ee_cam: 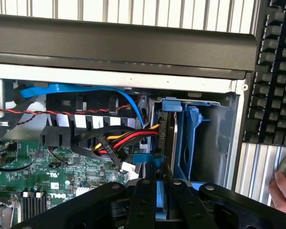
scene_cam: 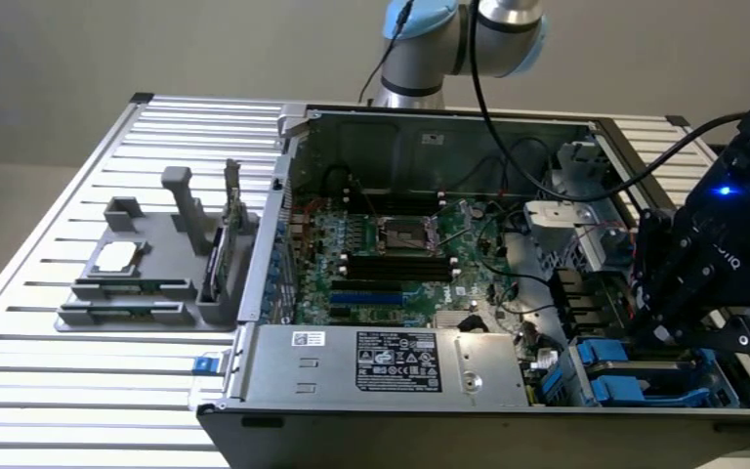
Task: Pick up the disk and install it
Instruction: 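Insert the second disk wire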
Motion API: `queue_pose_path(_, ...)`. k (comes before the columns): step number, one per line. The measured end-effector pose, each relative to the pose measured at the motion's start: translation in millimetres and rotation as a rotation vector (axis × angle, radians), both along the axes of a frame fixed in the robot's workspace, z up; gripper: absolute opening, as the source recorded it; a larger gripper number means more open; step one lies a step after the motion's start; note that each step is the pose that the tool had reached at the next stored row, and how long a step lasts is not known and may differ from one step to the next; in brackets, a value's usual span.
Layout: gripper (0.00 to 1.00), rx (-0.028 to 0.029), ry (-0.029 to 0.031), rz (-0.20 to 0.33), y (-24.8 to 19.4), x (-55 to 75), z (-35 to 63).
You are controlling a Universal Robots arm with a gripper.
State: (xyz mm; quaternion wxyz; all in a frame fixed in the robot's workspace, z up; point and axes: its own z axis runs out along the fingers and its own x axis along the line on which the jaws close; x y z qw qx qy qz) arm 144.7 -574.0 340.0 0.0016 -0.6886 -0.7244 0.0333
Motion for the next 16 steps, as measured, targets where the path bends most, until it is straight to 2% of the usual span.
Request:
queue_pose_path(8,0.16,0.0,0.0,-0.005,0.0,0.0,0.0)
queue_pose_path(16,0.16,-0.0001,0.0,-0.035,0.0,0.8,0.0)
